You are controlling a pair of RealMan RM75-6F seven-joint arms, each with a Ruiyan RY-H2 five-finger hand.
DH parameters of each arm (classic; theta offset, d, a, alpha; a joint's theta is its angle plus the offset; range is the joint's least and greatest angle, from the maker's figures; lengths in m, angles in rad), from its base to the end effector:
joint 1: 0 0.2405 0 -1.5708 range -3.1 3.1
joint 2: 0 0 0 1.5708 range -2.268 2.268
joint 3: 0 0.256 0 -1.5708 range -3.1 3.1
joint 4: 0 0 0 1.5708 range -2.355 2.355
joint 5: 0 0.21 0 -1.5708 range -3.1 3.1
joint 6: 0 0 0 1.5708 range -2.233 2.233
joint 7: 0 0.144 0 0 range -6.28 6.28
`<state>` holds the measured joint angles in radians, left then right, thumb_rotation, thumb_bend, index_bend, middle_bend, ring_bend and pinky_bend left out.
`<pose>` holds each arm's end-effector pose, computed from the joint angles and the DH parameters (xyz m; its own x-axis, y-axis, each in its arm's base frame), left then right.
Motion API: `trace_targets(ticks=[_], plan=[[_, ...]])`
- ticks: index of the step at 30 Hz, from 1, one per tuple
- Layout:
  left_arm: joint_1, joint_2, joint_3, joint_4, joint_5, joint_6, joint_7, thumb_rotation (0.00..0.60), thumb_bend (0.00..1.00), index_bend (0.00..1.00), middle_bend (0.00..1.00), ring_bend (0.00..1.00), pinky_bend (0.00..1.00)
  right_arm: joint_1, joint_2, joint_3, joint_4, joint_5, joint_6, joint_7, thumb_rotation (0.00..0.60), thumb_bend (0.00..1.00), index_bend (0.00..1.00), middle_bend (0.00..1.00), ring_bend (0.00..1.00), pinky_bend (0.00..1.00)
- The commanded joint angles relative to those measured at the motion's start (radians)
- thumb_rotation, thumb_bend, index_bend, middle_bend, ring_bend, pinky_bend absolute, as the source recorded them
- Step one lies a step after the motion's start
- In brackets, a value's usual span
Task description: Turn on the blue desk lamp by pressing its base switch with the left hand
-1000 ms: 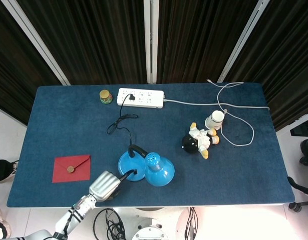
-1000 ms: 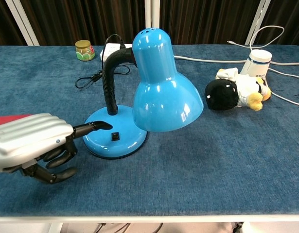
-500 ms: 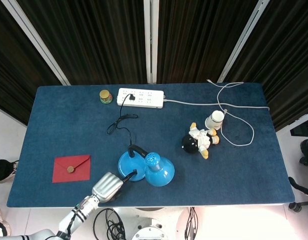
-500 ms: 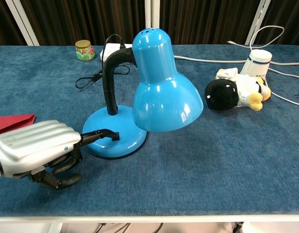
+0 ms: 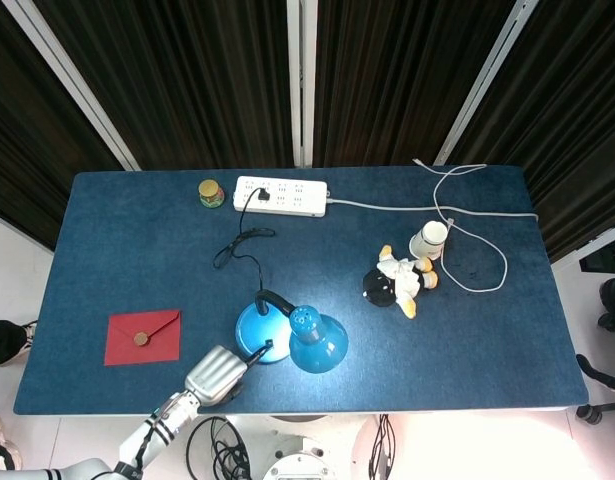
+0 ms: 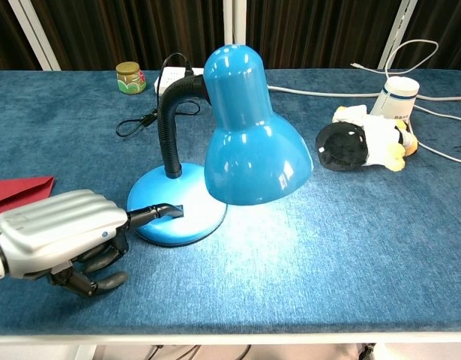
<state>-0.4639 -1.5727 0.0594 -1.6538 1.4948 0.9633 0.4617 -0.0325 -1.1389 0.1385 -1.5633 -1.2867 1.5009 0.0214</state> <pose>-0.1699 0.1972 -0.0584 0.5686 0.3729 0.7332 0.7499 -0.6015 -0.2756 -0.3589 -0.1553 0.1848 0.3898 0.0647 0.9186 -0.8840 0.3059 0.3536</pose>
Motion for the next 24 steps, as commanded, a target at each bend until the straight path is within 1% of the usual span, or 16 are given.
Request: trace_targets(ticks=[1,7,10,13,16,18,21,23,24], plan=[[0.0,-0.001,0.002,0.001,0.004,0.011,-0.007,0.6,0.4,0.24,0.82,0.75,0.7,0.0,0.0,0.0,0.0,0.002,-0.003,-0.001,0.6,0.1,0.0,0.0,0.0,0.0],[0.019,0.013,0.011,0.001,0.043,0.078,-0.049,0.6,0.41,0.08,0.82,0.75,0.7,0.001,0.0,0.003,-0.002,0.004,-0.006,0.0,0.6,0.1,0.0,0.0,0.0,0.0],[0.049,0.049,0.036,-0.013,0.069,0.134,-0.11,0.6,0.4,0.05,0.82,0.75,0.71,0.005,0.001,0.004,-0.005,0.006,-0.016,0.001,0.6,0.1,0.0,0.0,0.0,0.0],[0.085,0.102,0.066,-0.009,0.1,0.2,-0.148,0.6,0.4,0.06,0.81,0.75,0.71,0.01,-0.001,0.003,-0.009,0.001,-0.019,-0.006,0.6,0.11,0.0,0.0,0.0,0.0],[0.145,0.147,0.08,0.031,0.119,0.312,-0.215,0.6,0.4,0.15,0.81,0.75,0.72,0.01,-0.003,0.0,-0.014,-0.007,-0.015,-0.008,0.6,0.12,0.0,0.0,0.0,0.0],[0.186,0.181,0.074,0.068,0.105,0.382,-0.257,0.6,0.4,0.19,0.81,0.75,0.73,0.01,-0.004,-0.002,-0.017,-0.012,-0.014,-0.013,0.6,0.12,0.0,0.0,0.0,0.0],[0.233,0.225,0.052,0.109,0.091,0.475,-0.293,0.6,0.4,0.22,0.8,0.74,0.72,0.012,-0.006,-0.003,-0.022,-0.016,-0.011,-0.025,0.6,0.12,0.0,0.0,0.0,0.0],[0.257,0.246,0.03,0.132,0.091,0.537,-0.311,0.6,0.36,0.2,0.75,0.7,0.7,0.012,-0.008,-0.004,-0.028,-0.019,-0.007,-0.035,0.6,0.11,0.0,0.0,0.0,0.0],[0.266,0.252,0.018,0.144,0.091,0.562,-0.312,0.6,0.3,0.18,0.68,0.64,0.68,0.012,-0.008,-0.004,-0.032,-0.022,-0.004,-0.04,0.6,0.12,0.0,0.0,0.0,0.0]])
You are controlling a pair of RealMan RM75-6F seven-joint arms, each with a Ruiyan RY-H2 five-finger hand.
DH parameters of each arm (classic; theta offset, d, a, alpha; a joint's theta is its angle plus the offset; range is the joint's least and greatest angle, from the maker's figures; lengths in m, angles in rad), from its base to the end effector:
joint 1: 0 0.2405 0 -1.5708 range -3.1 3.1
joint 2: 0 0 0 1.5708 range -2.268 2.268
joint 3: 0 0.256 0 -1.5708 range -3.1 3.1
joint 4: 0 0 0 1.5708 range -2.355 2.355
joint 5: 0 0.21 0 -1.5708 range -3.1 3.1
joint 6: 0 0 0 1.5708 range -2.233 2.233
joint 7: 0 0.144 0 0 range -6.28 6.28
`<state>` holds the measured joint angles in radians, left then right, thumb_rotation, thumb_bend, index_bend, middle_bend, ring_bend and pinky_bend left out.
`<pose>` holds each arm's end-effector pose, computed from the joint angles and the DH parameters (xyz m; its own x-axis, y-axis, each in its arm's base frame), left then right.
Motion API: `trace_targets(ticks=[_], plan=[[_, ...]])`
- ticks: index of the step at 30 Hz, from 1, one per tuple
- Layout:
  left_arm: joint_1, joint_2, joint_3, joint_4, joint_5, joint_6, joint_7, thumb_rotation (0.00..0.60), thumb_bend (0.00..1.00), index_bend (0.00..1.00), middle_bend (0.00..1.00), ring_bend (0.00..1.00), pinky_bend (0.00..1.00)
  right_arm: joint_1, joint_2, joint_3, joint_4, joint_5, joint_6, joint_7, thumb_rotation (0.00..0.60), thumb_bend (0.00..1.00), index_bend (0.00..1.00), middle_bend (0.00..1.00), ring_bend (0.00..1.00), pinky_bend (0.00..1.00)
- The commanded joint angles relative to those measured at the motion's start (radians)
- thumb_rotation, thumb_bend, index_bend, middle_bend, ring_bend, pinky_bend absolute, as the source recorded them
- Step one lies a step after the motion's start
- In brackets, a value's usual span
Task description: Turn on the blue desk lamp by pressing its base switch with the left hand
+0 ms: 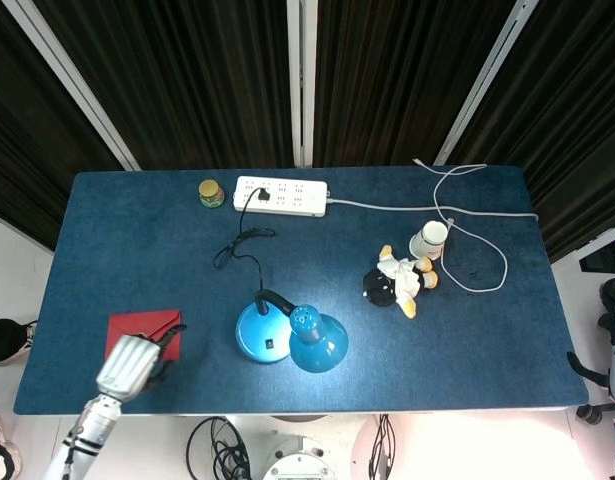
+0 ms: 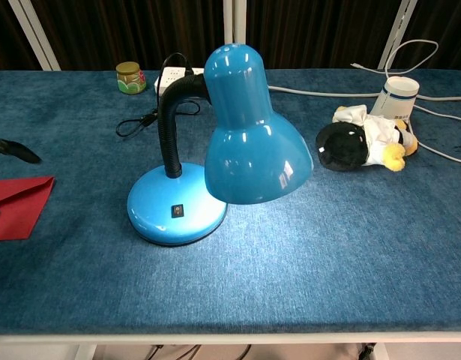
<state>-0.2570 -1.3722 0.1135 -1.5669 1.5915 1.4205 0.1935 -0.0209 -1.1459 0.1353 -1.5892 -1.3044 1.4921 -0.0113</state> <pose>-0.2585 0.1870 0.0492 0.4335 0.1464 0.8892 0.8753 -0.3032 -0.3768 -0.3503 -0.1599 0.1766 0.3869 0.0483 0.9209 -0.8908 0.2778 0.3597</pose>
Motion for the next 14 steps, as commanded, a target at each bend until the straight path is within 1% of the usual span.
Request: trace_targets(ticks=[1,2,3,4,5,6,7,10,14], plan=[[0.067,0.057,-0.047,0.068,-0.011,0.124,-0.035,0.6,0.23,0.15,0.59,0.55,0.64,-0.001,-0.002,-0.002,-0.009,-0.006,0.009,-0.013,0.6,0.12,0.0,0.0,0.0,0.0],[0.075,0.069,-0.056,0.072,-0.03,0.126,-0.011,0.6,0.15,0.11,0.43,0.39,0.55,-0.002,-0.001,-0.003,-0.015,-0.01,0.015,-0.022,0.6,0.12,0.0,0.0,0.0,0.0],[0.077,0.083,-0.06,0.063,-0.048,0.115,0.008,0.6,0.09,0.08,0.25,0.21,0.4,-0.003,0.0,-0.004,-0.02,-0.013,0.02,-0.029,0.6,0.12,0.0,0.0,0.0,0.0],[0.075,0.104,-0.061,0.046,-0.066,0.094,0.016,0.6,0.06,0.06,0.13,0.1,0.25,-0.005,0.001,-0.004,-0.024,-0.015,0.026,-0.036,0.6,0.12,0.0,0.0,0.0,0.0],[0.071,0.13,-0.066,0.022,-0.083,0.074,0.013,0.6,0.04,0.04,0.03,0.02,0.11,-0.008,0.003,-0.004,-0.029,-0.019,0.035,-0.046,0.6,0.11,0.0,0.0,0.0,0.0],[0.069,0.143,-0.072,0.014,-0.091,0.069,0.007,0.6,0.03,0.03,0.0,0.0,0.04,-0.009,0.003,-0.004,-0.033,-0.022,0.042,-0.054,0.6,0.11,0.0,0.0,0.0,0.0],[0.069,0.153,-0.077,0.014,-0.095,0.067,0.006,0.6,0.02,0.02,0.0,0.0,0.0,-0.011,0.004,-0.004,-0.035,-0.024,0.048,-0.06,0.6,0.11,0.0,0.0,0.0,0.0],[0.078,0.166,-0.09,0.028,-0.107,0.076,0.017,0.6,0.02,0.02,0.0,0.0,0.0,-0.011,0.002,-0.005,-0.04,-0.033,0.057,-0.074,0.6,0.11,0.0,0.0,0.0,0.0],[0.094,0.174,-0.09,0.037,-0.106,0.08,-0.022,0.6,0.02,0.02,0.0,0.0,0.0,-0.009,-0.007,-0.013,-0.037,-0.046,0.059,-0.089,0.6,0.11,0.0,0.0,0.0,0.0]])
